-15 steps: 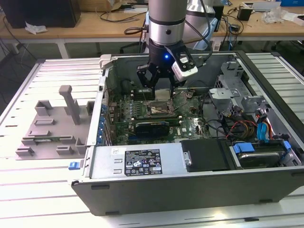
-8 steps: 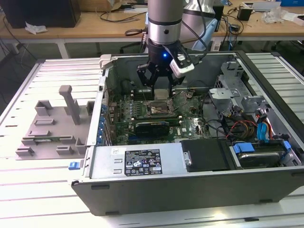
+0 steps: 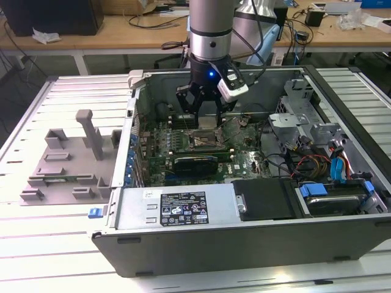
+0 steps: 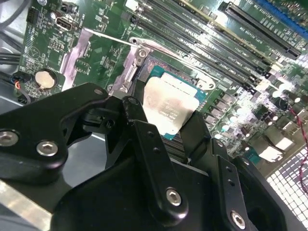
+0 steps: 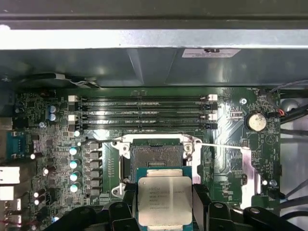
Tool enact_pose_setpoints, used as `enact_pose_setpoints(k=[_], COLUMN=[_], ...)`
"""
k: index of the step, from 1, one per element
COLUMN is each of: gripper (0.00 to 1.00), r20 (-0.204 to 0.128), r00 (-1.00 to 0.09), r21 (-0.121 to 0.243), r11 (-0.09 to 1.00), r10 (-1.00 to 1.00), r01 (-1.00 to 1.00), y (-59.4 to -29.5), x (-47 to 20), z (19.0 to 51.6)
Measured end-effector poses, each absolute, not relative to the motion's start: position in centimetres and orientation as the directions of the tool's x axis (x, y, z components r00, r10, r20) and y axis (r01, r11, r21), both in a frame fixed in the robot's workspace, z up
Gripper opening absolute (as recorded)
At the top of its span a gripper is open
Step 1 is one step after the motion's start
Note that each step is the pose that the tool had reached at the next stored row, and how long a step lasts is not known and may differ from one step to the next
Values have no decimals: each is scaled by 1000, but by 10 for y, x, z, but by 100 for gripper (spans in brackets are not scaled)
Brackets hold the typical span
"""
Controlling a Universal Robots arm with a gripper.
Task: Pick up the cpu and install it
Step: 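Pick up the cpu and move it towards the insertion slot, then place the cpu into insertion slot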
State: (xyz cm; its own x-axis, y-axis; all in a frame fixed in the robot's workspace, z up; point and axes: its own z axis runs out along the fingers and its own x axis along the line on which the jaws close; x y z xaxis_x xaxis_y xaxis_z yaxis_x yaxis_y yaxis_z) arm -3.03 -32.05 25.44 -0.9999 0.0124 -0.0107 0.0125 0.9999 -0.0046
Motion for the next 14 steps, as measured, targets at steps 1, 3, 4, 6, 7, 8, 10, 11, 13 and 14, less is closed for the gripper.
enact_pose_setpoints(k=[1, 3, 4, 6, 7, 8, 10, 11, 13, 14], gripper=[55, 55, 55, 55, 55, 55, 55, 55, 55, 55], r20=[-11, -11, -11, -11, -11, -11, -11, -11, -11, -11], r00=[-1000, -1000, -1000, -1000, -1000, -1000, -1000, -1000, -1000, -1000], r21=[-5, -4, -5, -5, -5, -5, -5, -5, -5, -5], r11=[1000, 1000, 1000, 1000, 1000, 1000, 1000, 1000, 1000, 1000], r10=[12, 12, 12, 12, 12, 12, 12, 12, 12, 12], r01=[13, 13, 12, 12, 12, 12, 13, 12, 13, 12], y=[-320, -319, -319, -319, -319, -319, -319, -319, -319, -319], x=[-31, -31, -31, -31, -31, -31, -31, -31, -31, -31], z=[254, 253, 253, 253, 253, 253, 253, 253, 252, 252])
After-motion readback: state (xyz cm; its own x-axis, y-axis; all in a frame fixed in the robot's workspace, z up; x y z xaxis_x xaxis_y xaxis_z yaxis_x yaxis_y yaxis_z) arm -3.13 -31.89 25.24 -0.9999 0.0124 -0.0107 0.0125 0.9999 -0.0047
